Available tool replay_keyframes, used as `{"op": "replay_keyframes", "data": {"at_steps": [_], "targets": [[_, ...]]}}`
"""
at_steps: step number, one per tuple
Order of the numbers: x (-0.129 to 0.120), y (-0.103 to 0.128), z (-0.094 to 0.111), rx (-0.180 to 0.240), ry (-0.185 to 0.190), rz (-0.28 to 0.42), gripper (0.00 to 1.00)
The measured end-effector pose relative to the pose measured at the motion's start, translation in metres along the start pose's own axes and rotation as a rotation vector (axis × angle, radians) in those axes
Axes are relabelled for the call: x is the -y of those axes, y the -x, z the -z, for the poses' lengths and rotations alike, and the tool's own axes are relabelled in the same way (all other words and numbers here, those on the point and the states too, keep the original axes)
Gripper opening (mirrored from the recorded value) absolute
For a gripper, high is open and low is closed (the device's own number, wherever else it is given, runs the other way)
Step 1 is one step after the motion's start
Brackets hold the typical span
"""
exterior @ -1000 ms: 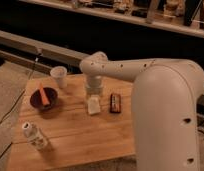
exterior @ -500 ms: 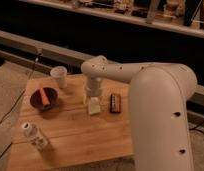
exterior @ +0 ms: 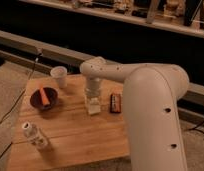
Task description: Place the white sponge in the ceramic bowl
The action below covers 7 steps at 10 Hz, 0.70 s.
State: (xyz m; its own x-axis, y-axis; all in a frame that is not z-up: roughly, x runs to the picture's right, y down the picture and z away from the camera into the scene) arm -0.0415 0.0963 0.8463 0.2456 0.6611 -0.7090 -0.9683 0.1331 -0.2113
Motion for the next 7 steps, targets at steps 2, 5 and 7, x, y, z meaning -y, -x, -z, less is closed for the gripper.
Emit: {"op": "replay_keyframes", "data": {"at_steps": [2, 5, 7], "targets": [[-0.001, 0.004, 0.002, 0.003, -0.006, 0.005, 0.13], [-0.004, 0.010, 0.013, 0.022, -0.009, 0.008, 0.00], [-0.014, 0.016, 0.034, 0.051, -0.003, 0.016, 0.00]]}}
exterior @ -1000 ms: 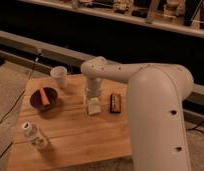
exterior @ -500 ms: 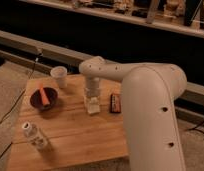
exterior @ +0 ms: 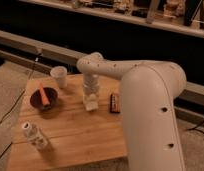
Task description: Place the white sponge in the ceramic bowl
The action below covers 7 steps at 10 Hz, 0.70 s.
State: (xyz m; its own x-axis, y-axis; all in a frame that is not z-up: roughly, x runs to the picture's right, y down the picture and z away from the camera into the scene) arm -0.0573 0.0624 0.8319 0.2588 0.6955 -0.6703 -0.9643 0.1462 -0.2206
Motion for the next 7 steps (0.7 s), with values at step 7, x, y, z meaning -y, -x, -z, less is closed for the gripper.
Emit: {"op": "replay_keyframes", "data": {"at_steps": [7], "targets": [[-0.107, 0.002, 0.077, 0.057, 0.079, 0.175, 0.00]]}}
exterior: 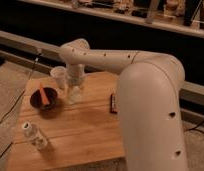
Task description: Place the white sponge in the ceramic bowl
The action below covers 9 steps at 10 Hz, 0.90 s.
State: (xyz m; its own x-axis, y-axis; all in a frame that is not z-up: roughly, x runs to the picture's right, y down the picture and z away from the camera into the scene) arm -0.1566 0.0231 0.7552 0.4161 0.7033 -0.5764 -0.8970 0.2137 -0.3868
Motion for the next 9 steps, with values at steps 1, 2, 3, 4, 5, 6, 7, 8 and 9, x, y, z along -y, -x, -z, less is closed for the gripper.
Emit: {"op": "replay_keyframes", "data": {"at_steps": [1, 2, 3, 4, 5, 6, 7, 8, 9], "targets": [[-0.027, 0.007, 0.005, 0.003, 0.009, 0.054, 0.00], [-0.039, 0.011, 0.005, 0.004, 0.014, 0.080, 0.00], [-0.053, 0.018, 0.001, -0.003, 0.018, 0.112, 0.00], [-0.060, 0.025, -0.005, -0.008, 0.015, 0.135, 0.00], [-0.070, 0.037, -0.013, -0.014, 0.002, 0.177, 0.00], [-0.074, 0.045, -0.019, -0.018, -0.011, 0.203, 0.00], [-0.077, 0.056, -0.026, -0.018, -0.017, 0.225, 0.00], [-0.082, 0.064, -0.031, -0.014, -0.014, 0.239, 0.00], [-0.087, 0.072, -0.034, -0.011, -0.012, 0.255, 0.00]]}}
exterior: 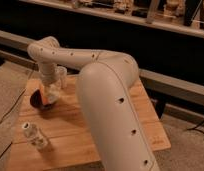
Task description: Place the white sponge in the ceramic bowl
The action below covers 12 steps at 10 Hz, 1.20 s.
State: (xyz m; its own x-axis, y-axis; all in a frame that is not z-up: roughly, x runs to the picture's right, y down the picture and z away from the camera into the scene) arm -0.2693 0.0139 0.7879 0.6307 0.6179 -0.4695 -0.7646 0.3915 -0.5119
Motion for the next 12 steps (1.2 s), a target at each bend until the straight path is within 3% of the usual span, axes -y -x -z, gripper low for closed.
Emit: {"op": "replay_keyframes", "data": {"at_steps": [4, 7, 12], "targets": [[-0.015, 0.036, -0.023, 0.017, -0.008, 0.074, 0.00], [-0.011, 0.040, -0.035, -0.018, -0.030, 0.088, 0.02], [-0.012, 0.040, -0.021, -0.036, -0.029, 0.072, 0.52]]}}
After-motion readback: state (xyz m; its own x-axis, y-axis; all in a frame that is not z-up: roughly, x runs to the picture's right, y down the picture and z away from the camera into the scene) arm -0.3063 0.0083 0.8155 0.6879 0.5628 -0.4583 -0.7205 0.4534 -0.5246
